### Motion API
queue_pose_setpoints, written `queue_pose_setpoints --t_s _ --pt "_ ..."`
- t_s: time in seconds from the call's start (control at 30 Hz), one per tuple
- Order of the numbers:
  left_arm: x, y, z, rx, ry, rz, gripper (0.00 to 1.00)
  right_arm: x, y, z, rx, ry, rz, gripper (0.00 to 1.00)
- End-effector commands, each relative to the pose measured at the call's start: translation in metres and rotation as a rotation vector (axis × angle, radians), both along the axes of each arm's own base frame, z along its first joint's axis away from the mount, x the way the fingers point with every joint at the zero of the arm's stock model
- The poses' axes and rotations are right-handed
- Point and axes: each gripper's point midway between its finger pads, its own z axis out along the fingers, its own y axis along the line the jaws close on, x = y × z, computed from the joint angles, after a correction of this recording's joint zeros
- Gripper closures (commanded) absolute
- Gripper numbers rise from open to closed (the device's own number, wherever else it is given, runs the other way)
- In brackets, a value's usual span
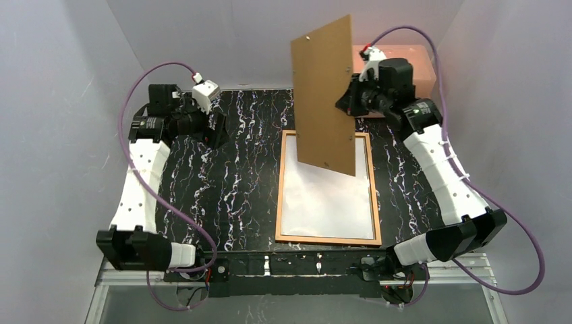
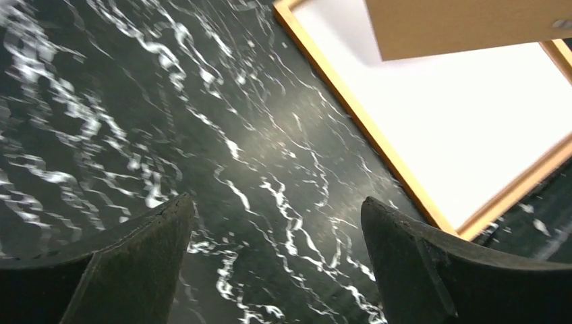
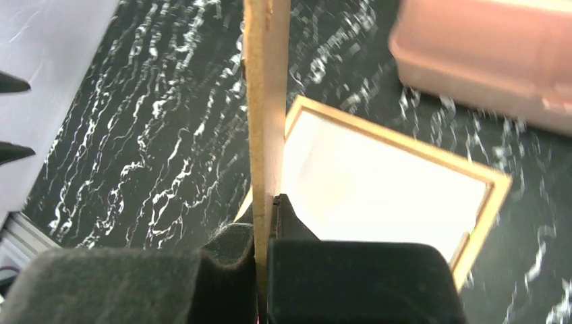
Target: Put the photo into the frame
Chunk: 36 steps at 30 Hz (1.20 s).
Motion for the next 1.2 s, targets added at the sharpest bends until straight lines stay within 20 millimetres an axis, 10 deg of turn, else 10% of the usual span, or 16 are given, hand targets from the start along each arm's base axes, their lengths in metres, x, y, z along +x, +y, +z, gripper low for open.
queue_pose_setpoints --t_s 0.0,0.5,1.17 --pt "-0.018 -0.017 -0.034 -0.081 0.248 -0.044 0.10 -0.025 -0.029 -0.004 0.112 0.246 -0.038 0.99" --pt "-0.017 -0.042 -0.103 -0.026 0.353 -0.113 0.18 -0.072 -0.044 -0.070 0.307 0.596 0.023 0.99" --pt "-0.029 -0.037 -0.112 0.005 0.376 -0.122 0.22 -0.075 -0.044 -0.118 0.332 0.683 0.025 0.99"
